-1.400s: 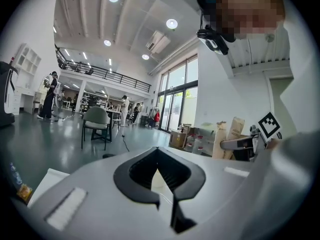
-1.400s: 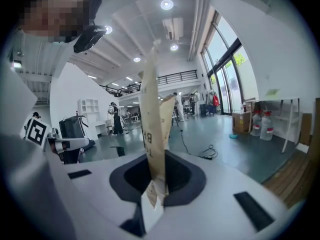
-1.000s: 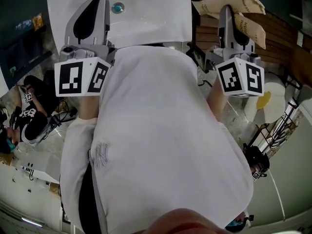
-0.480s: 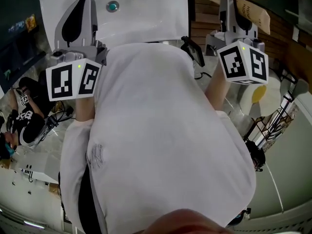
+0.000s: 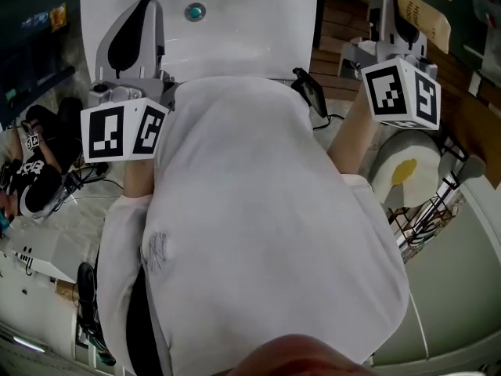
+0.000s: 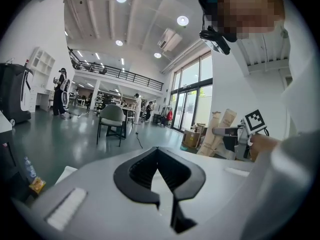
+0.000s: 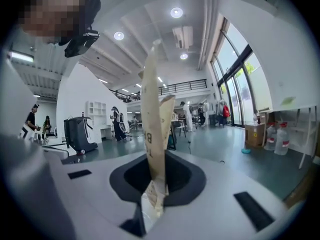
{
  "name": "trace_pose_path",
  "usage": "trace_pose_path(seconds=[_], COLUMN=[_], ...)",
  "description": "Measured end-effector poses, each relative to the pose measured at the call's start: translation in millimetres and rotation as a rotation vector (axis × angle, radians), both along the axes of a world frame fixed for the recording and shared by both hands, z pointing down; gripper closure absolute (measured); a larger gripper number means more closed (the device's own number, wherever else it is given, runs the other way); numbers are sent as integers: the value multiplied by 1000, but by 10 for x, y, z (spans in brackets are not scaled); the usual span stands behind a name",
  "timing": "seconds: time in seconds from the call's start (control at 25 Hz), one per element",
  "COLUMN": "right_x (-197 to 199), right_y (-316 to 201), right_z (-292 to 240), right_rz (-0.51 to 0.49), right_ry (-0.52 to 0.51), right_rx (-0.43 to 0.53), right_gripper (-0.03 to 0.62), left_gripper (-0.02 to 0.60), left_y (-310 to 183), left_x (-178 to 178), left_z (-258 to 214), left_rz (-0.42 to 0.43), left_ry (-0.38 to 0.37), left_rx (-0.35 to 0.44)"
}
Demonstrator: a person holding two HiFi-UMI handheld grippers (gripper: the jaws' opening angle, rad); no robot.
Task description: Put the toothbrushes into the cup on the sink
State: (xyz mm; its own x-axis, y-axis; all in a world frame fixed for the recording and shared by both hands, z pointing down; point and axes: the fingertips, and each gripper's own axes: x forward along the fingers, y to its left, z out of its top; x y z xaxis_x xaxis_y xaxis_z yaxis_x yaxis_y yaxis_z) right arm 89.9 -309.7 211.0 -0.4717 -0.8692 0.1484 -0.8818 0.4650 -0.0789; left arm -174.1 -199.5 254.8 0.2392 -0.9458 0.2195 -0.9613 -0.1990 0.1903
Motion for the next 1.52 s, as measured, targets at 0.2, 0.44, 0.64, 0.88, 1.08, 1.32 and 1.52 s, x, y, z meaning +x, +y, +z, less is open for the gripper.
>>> trace_pose_path(seconds=[0.2, 0.44, 0.64, 0.88, 1.08, 1.32, 1.52], right_x=[-190, -372, -460, -561, -638, -695, -710], right_y=[-336, -656, -836, -895, -888, -887, -913], right_z=[154, 536, 970, 1430, 1714, 1911, 1913], right_rz=[-52, -95, -135, -182, -201, -209, -208], right_ry=[-5, 11, 37, 68, 104, 149, 153], right_rx=[-17, -76, -140, -197, -246, -279, -280], right_gripper=[553, 553, 553, 553, 553, 553, 551], left_gripper=[584, 584, 584, 584, 584, 584, 584], left_y=[-40, -100, -144, -142, -120, -137, -144], left_x=[-64, -107, -102, -129, -145, -143, -128], left_z=[15, 69, 84, 66, 72, 88, 85], left_rz=[-22, -36, -39, -57, -69, -71, -72], left_ry=[-10, -18, -24, -35, -37, -36, -35], left_rx=[-15, -38, -48, -52, -56, -59, -57])
